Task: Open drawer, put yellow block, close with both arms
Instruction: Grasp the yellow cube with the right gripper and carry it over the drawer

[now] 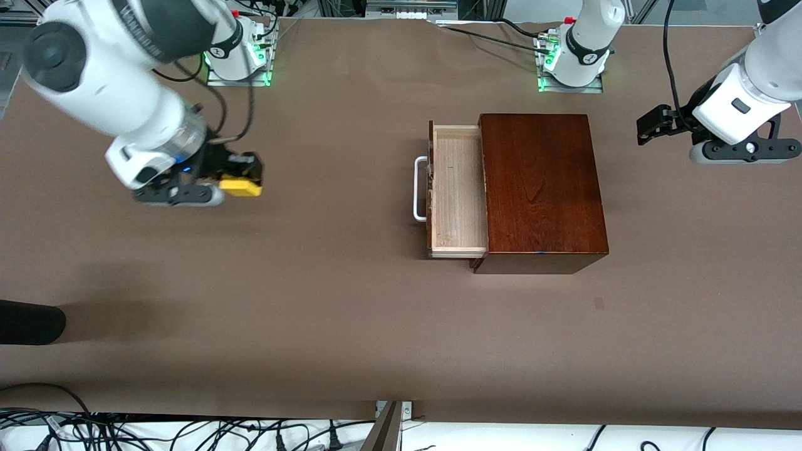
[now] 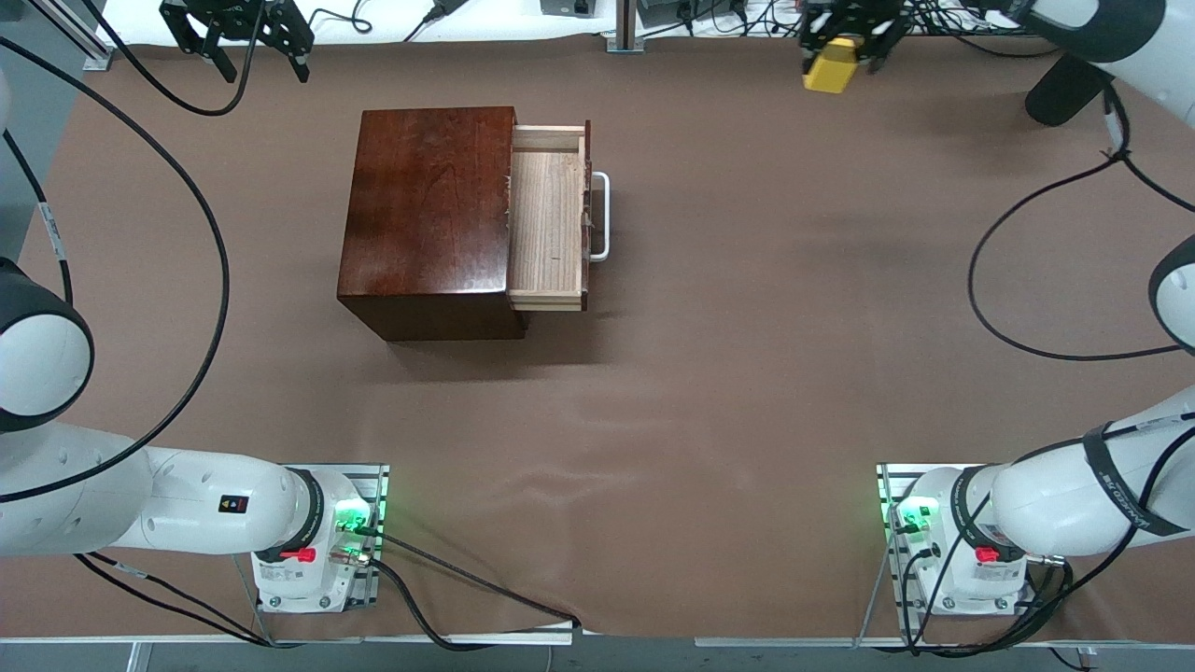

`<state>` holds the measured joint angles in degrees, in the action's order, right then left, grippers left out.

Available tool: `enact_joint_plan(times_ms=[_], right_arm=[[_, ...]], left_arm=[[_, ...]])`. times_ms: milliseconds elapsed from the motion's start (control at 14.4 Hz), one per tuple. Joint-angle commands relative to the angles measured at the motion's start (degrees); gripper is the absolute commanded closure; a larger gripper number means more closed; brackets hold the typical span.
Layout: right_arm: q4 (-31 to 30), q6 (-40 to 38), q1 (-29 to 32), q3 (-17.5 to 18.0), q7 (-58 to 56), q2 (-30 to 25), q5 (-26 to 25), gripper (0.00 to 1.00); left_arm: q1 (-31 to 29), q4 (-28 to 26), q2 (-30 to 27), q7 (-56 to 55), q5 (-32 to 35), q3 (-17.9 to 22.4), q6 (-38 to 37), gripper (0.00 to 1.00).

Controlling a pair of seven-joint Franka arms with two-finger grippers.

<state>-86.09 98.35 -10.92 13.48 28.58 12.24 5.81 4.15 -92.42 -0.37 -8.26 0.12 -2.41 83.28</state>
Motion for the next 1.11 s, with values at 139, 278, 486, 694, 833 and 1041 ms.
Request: enact_joint_plan(times_ms=[139,278,486,694,833,1041], right_arm=[[12.15,0.08,-7.78,2.87,20.24,9.10,-1.05,1.00],[15.41,1.83,-12.35,2.87,28.07,12.36,-3.94,1.00],[19.36,4.21,-18.68,2.70,40.89,17.28,-9.91,1.00],[24.46,5.96,-22.64,2.61,54.78,22.64,-11.61,1.00],[25.53,7.37,-24.31,2.26,60.42,24.58,-11.69,1.00],[25.53,7.56,-26.34,2.26,66.84,25.64,-13.70,1.00]], left_arm=[[-0.89,3.74,1.86,1.14,-0.38,-0.31,-0.04,0.00],[-0.72,3.92,2.73,1.14,-0.38,-0.83,-0.04,0.00],[-0.37,3.92,2.83,0.26,-1.17,-1.10,-0.13,0.00],[-0.28,4.01,2.83,0.17,-1.17,-1.19,-0.04,0.00],[-0.28,4.00,2.83,0.17,-1.17,-1.19,-0.04,0.00],[-0.28,4.01,2.92,0.17,-1.26,-1.19,0.13,0.00]])
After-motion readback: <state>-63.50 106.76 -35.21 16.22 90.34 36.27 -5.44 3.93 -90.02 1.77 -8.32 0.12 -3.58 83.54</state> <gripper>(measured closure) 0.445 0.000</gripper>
